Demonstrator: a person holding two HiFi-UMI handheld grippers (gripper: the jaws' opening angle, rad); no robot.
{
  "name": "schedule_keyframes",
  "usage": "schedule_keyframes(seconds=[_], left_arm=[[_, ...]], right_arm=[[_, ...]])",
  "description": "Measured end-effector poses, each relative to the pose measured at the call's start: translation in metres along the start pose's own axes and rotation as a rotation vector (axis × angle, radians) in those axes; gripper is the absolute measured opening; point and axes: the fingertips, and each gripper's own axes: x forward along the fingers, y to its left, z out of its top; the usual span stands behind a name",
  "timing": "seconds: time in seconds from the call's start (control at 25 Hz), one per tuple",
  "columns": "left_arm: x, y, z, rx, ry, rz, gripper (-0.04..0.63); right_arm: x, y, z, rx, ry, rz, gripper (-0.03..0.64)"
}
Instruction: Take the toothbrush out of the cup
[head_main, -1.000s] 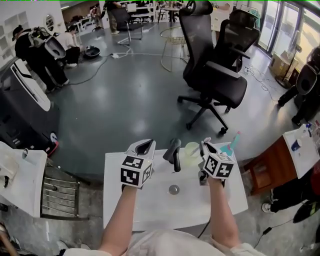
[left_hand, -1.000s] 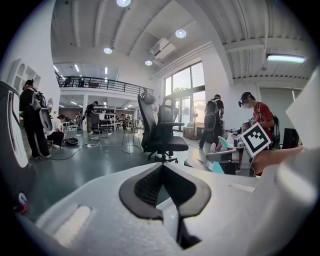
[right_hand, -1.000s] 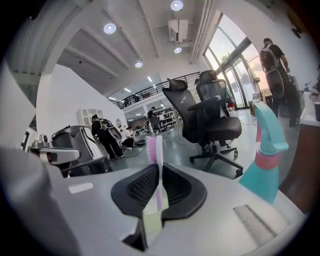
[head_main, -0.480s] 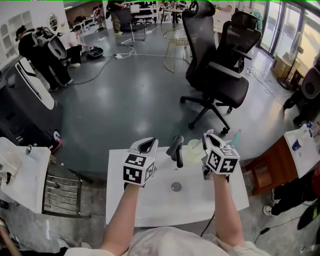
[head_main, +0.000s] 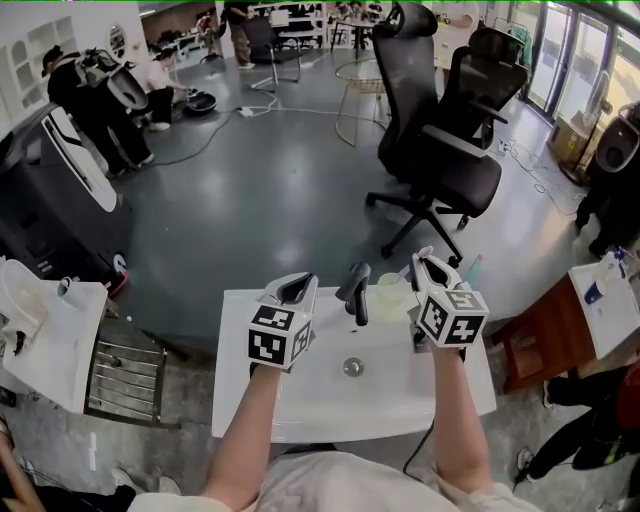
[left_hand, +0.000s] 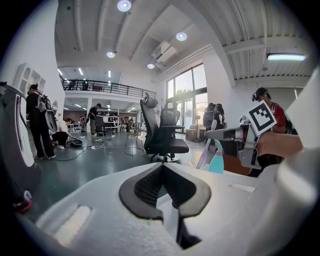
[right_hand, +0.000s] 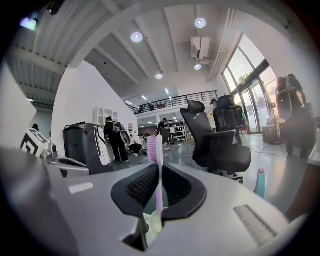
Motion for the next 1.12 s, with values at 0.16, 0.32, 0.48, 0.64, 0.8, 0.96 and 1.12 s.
schedule_keyframes(seconds=[0.16, 0.32, 0.48, 0.64, 0.8, 0.96, 1.12], left_arm=[[-0.010, -0.002, -0.003, -0.003, -0.002, 0.016, 0.002], [-0.022, 0.000, -0.002, -0.010, -0.013, 0.039, 0.002], [-0.032, -0.005, 0.000, -0.014, -0.020, 0.050, 0.002], [-0.042, -0.011, 0.001, -0.009, -0.030, 0.059, 0.002], [-0.053, -0.015, -0.002, -0.003, -0.031, 0.071, 0.002], [-0.060, -0.018, -0.002, 0.000, -0.036, 0.083, 0.002], [-0.064, -0.021, -0.005, -0.001, -0.033, 0.088, 0.002]], right_arm=[[-0.011, 0.013, 0.012, -0.033, -0.026, 0.026, 0.025], [-0.025, 0.022, 0.022, -0.047, -0.049, 0.045, 0.025], [-0.039, 0.034, 0.026, -0.071, -0.059, 0.074, 0.025], [-0.050, 0.045, 0.022, -0.087, -0.059, 0.097, 0.025], [-0.062, 0.051, 0.019, -0.090, -0.062, 0.108, 0.025], [-0.070, 0.051, 0.014, -0.091, -0.057, 0.114, 0.024], [-0.073, 0.051, 0.006, -0.095, -0.040, 0.114, 0.024]])
